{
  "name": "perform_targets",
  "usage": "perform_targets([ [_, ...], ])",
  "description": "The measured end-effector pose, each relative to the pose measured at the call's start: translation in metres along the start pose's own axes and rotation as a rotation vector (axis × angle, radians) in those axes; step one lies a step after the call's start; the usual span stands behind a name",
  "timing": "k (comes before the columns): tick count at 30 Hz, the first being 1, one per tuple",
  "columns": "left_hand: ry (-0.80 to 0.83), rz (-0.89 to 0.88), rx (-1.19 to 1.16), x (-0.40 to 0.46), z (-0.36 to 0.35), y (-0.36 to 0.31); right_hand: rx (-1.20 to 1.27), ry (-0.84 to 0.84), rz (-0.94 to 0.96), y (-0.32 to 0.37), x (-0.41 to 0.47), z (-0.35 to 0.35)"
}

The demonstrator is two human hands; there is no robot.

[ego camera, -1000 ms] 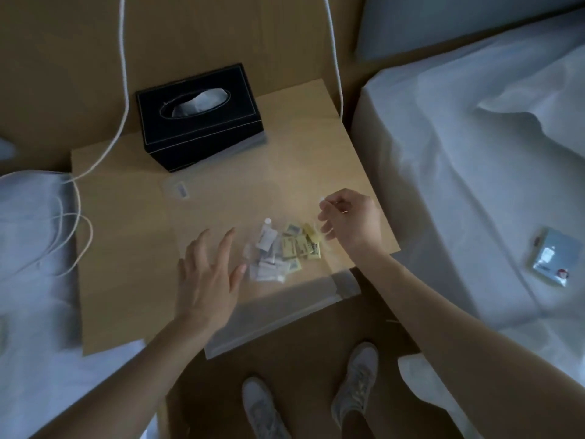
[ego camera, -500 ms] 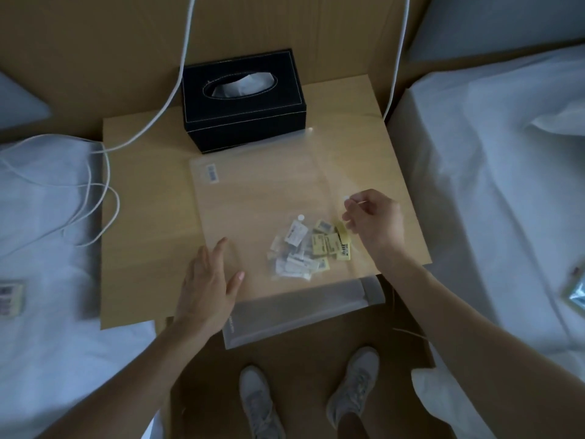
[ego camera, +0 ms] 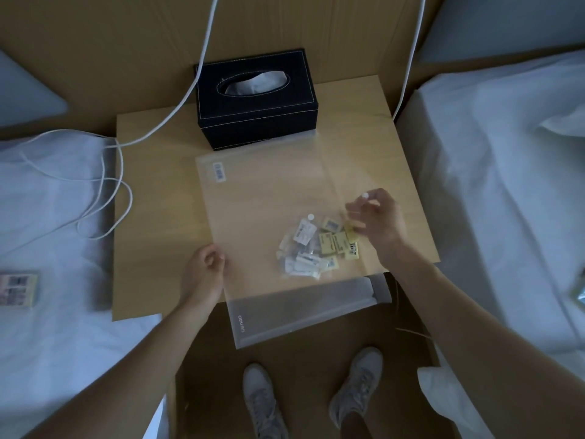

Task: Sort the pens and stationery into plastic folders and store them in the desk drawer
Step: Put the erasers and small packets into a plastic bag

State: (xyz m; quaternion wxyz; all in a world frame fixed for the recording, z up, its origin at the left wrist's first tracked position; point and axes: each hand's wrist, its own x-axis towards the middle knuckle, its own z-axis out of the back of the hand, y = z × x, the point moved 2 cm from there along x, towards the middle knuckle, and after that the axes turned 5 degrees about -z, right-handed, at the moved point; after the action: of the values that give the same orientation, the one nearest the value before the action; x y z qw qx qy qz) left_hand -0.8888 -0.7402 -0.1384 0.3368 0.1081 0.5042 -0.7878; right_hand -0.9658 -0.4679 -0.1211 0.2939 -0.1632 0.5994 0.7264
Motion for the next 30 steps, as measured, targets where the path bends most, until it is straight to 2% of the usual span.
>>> perform_targets([
  [5, 0.055, 0.042, -0.119, -0.014, -0.004, 0.003, 0.137, 0.013, -0.022, 0.001, -0.010, 0.010],
  [16, 0.071, 0.083, -0.181, -0.037, 0.001, 0.003, 0.172, -0.016, -0.007, 0.012, -0.047, 0.031],
  [23, 0.110, 0.048, -0.193, -0.057, 0.001, -0.004, 0.239, 0.046, -0.004, 0.007, -0.064, 0.054],
  [30, 0.040, -0.057, -0.119, -0.066, -0.008, -0.017, 0.318, 0.095, -0.049, -0.007, -0.065, 0.058],
])
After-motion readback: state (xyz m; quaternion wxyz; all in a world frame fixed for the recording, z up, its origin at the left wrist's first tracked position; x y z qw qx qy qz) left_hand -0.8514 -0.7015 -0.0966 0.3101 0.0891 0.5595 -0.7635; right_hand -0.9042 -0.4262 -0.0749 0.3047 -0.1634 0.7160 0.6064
